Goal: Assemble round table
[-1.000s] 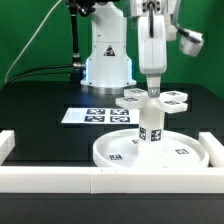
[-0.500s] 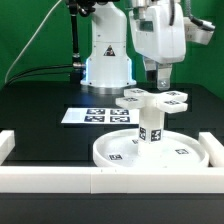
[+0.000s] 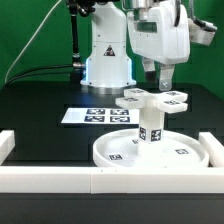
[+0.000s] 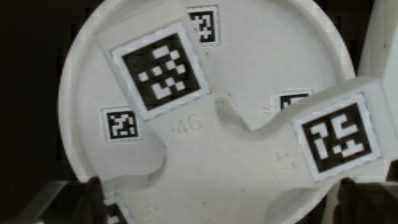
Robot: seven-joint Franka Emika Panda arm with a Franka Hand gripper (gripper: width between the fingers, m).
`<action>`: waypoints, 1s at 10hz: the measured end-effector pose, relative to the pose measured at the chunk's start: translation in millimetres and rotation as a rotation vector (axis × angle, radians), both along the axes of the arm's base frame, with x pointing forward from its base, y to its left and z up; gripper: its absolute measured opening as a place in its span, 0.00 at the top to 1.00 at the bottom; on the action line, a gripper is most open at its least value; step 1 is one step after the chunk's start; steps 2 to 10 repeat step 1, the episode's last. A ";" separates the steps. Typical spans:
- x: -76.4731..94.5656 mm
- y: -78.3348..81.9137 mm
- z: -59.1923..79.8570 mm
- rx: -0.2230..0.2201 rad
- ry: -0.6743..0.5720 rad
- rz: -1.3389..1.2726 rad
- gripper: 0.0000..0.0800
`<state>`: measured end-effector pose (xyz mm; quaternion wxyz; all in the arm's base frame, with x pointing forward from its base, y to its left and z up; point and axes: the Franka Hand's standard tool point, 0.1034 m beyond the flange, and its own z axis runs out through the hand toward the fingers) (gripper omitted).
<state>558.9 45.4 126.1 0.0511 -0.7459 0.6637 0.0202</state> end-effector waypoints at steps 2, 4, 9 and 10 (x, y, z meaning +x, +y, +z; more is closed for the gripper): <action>-0.1 0.1 -0.2 0.000 0.000 0.001 0.19; -0.1 0.1 -0.2 0.000 0.000 0.001 0.19; -0.1 0.1 -0.2 0.000 0.000 0.001 0.19; -0.1 0.1 -0.2 0.000 0.000 0.001 0.19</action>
Offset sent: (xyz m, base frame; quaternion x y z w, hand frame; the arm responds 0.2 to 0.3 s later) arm 0.0000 0.0000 0.0000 0.0000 0.0000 0.0000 1.0000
